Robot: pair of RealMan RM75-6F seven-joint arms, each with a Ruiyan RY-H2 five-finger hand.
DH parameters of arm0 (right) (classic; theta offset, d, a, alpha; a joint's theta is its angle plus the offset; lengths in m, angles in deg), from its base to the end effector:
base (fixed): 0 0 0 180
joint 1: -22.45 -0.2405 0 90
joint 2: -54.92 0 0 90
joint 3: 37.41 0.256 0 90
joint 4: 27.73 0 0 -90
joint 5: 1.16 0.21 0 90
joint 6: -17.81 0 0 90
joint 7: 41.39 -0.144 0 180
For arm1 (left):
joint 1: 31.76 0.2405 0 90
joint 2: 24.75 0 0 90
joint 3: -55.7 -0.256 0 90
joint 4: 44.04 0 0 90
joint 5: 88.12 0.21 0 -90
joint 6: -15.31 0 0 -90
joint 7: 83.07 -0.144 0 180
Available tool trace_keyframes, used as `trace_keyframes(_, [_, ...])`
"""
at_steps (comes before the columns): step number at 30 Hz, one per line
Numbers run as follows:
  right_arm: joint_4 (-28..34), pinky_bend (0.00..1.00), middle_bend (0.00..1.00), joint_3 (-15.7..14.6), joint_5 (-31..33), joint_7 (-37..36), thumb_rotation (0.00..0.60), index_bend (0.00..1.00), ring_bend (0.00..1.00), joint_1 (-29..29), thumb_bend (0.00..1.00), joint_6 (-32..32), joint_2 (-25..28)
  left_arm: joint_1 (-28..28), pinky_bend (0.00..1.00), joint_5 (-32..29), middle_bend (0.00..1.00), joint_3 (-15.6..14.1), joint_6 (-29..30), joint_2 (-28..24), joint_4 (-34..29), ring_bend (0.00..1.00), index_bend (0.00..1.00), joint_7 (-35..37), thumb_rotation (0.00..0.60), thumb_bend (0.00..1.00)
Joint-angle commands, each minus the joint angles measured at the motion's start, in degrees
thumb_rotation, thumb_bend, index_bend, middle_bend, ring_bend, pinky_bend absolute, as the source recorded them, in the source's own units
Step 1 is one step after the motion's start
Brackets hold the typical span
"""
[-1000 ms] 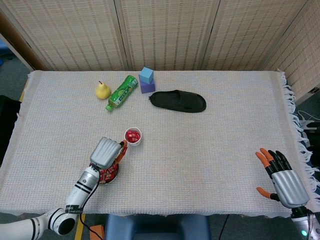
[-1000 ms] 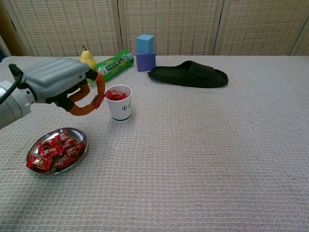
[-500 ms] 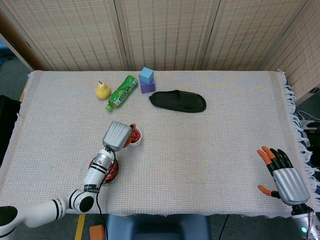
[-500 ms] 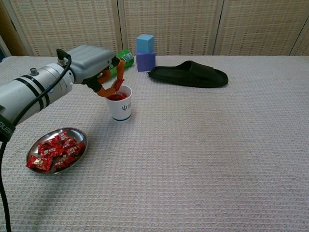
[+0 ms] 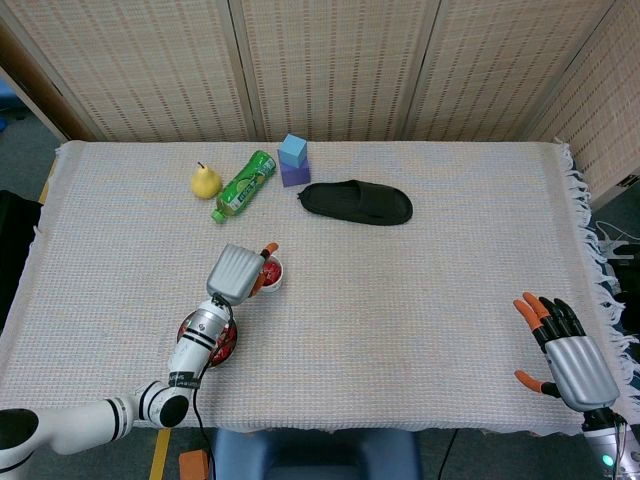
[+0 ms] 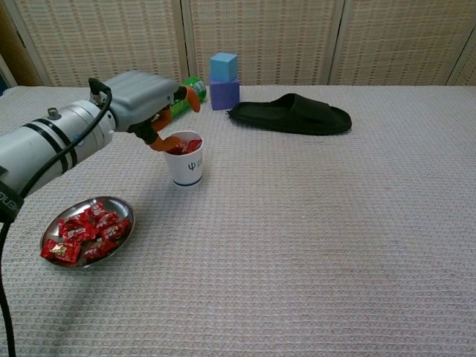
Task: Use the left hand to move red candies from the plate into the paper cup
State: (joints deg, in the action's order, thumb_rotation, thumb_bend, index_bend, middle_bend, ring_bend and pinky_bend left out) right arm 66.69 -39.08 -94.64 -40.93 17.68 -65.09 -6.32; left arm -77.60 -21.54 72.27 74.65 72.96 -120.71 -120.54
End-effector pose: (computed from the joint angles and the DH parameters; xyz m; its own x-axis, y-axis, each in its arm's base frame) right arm -0.3000 -0.1615 0.1490 0.4323 -0.1161 0.8942 -0.8988 -0.1349 0.4171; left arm -0.1020 0.3697 -0.0281 0.6124 -0.0215 0.7902 0.7167 -0.4068 -0.5664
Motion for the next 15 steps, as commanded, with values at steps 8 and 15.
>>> trace_keyframes(8, [-0.11, 0.00, 0.00, -0.66, -1.78, -0.84, 0.600, 0.00, 0.00, 0.37, 0.04, -1.19, 0.30, 13.41, 1.00, 8.18, 0.88, -13.81, 9.13, -12.48, -14.95, 0.92, 0.26, 9.38, 0.600, 0.38])
trace_keyframes(15, [-0.23, 0.00, 0.00, -1.28, -3.30, -0.90, 0.600, 0.00, 0.00, 0.62, 0.04, -1.92, 0.29, 17.55, 1.00, 8.34, 0.88, -19.24, 8.84, -13.41, -12.51, 0.92, 0.26, 8.70, 0.600, 0.38])
